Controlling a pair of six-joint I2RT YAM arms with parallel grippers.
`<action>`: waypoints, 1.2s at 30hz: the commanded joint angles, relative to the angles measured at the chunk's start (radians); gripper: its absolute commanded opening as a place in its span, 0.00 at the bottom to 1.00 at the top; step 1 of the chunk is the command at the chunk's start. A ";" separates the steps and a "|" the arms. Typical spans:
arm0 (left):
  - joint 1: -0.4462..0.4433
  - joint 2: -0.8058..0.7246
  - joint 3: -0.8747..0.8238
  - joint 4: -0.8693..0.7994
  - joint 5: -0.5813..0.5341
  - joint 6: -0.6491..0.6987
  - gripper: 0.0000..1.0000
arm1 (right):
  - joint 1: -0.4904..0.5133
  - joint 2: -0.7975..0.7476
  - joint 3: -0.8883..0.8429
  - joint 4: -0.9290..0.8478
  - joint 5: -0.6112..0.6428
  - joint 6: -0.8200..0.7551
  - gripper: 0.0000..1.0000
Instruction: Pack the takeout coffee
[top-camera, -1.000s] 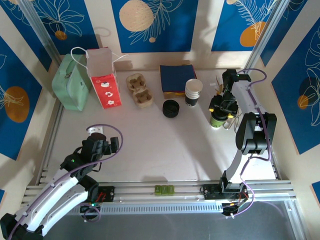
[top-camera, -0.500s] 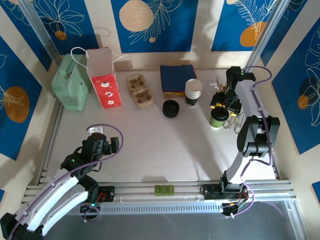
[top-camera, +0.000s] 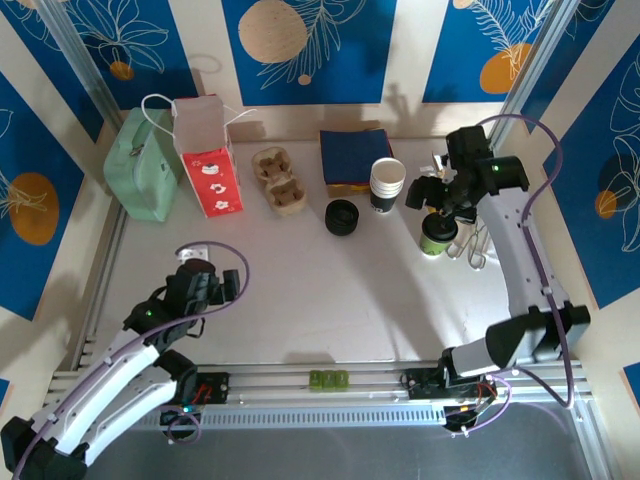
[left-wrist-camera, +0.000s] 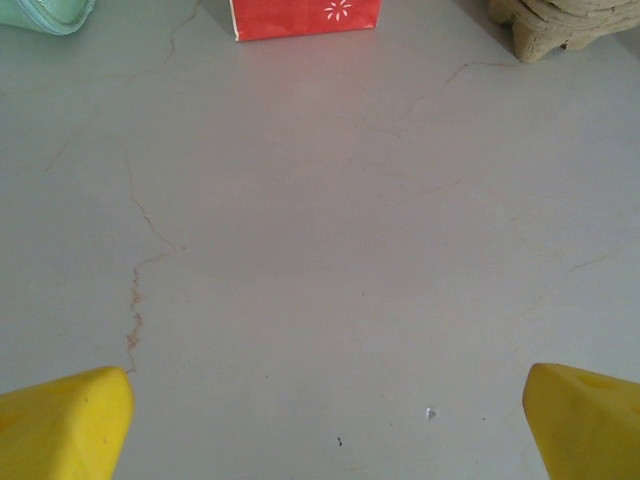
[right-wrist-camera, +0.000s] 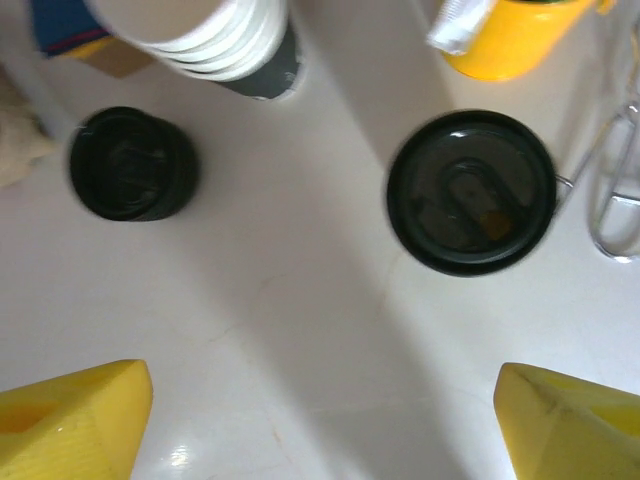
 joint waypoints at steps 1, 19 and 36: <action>0.011 0.030 0.050 0.034 0.028 -0.012 0.99 | 0.062 -0.085 -0.068 0.106 -0.067 0.015 0.88; 0.011 0.386 0.318 0.120 0.027 -0.126 0.93 | 0.323 -0.132 -0.521 0.753 -0.028 -0.041 0.88; -0.002 0.902 0.682 0.239 0.045 -0.194 0.66 | 0.419 -0.039 -0.769 1.130 0.098 -0.062 0.88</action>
